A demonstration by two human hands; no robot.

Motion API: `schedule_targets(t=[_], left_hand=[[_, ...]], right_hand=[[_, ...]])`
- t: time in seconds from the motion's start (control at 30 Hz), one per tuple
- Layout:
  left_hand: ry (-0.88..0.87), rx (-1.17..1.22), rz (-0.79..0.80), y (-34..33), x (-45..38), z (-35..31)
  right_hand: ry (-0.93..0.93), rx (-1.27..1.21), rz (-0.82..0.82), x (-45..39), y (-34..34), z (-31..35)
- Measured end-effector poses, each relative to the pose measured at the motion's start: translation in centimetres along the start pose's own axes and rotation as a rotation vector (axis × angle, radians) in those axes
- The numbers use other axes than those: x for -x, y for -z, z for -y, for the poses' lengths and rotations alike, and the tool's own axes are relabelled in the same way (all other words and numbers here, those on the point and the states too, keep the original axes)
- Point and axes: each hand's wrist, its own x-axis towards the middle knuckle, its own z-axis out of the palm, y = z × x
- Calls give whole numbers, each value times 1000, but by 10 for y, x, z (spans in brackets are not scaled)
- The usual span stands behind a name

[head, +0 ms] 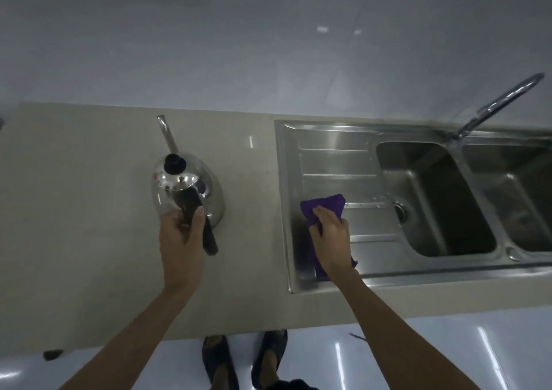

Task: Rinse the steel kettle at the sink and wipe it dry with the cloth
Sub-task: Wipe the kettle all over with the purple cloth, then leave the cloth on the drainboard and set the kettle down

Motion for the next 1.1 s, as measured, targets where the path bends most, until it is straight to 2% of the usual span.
schedule_targets(t=[0.13, 0.3, 0.63, 0.77, 0.83, 0.9, 0.97, 1.03, 1.1], left_hand=[[-74, -74, 8, -11, 4, -6], [-75, -134, -43, -15, 3, -1], [-23, -277, -87, -20, 1, 3], [67, -381, -143, -26, 3, 0], [119, -320, -143, -29, 1, -4], [130, -244, -154, -29, -1, -7], [139, -170, -190, -26, -2, -9], [170, -112, -210, -21, -5, -7], [193, -60, -196, -11, -12, -5]], right_hand=[[-16, 113, 189, -2, -22, -23], [111, 511, 155, 1, -39, -41], [28, 380, 312, -1, -52, -62], [94, 450, 178, -10, -34, -37], [164, 377, 99, -24, -27, -16], [190, 88, 125, -45, -27, 14], [154, -290, 296, -68, -32, 51], [79, -470, 505, -87, -41, 89], [-59, -599, 641, -100, -54, 119]])
